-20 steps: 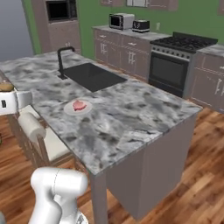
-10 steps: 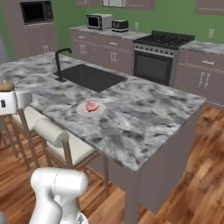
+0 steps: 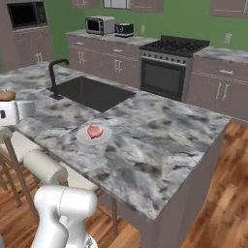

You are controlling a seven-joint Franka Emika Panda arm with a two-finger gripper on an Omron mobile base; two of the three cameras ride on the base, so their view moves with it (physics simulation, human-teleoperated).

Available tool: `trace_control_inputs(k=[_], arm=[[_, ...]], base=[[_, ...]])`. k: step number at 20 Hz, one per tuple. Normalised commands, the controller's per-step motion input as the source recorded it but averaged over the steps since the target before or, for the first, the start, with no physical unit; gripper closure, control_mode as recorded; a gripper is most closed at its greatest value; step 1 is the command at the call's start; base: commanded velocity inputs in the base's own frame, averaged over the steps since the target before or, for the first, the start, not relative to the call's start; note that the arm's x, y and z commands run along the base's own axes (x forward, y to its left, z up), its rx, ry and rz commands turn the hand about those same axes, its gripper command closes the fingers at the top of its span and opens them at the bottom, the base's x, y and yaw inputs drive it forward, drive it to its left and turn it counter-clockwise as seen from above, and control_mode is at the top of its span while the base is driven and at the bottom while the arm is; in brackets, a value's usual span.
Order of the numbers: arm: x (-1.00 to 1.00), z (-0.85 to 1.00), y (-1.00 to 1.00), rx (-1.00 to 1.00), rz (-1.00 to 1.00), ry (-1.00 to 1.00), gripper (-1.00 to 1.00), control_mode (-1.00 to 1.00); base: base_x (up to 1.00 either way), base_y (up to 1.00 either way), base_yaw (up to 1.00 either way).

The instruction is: Retrieve the shaker from the cabinet and place it next the steak on a plate on the dining table.

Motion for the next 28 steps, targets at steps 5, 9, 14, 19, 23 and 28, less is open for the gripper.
trace_control_inputs(k=[5, 9, 14, 19, 23, 28], arm=[[0.00, 0.00, 0.00, 0.00, 0.00, 0.00, 1.00, 1.00], [0.00, 0.00, 0.00, 0.00, 0.00, 0.00, 1.00, 1.00], [0.00, 0.00, 0.00, 0.00, 0.00, 0.00, 1.00, 1.00], [0.00, 0.00, 0.00, 0.00, 0.00, 0.00, 1.00, 1.00], [0.55, -0.05, -0.33, 0.01, 0.16, 0.01, 1.00, -1.00], [0.46, -0.29, -0.46, 0.02, 0.33, 0.04, 1.00, -1.00]], base=[[0.47, -0.37, -0.58], [0.30, 0.01, -0.66], [0.60, 0.06, -0.14], [0.49, 0.00, 0.02], [0.00, 0.00, 0.00], [0.00, 0.00, 0.00]])
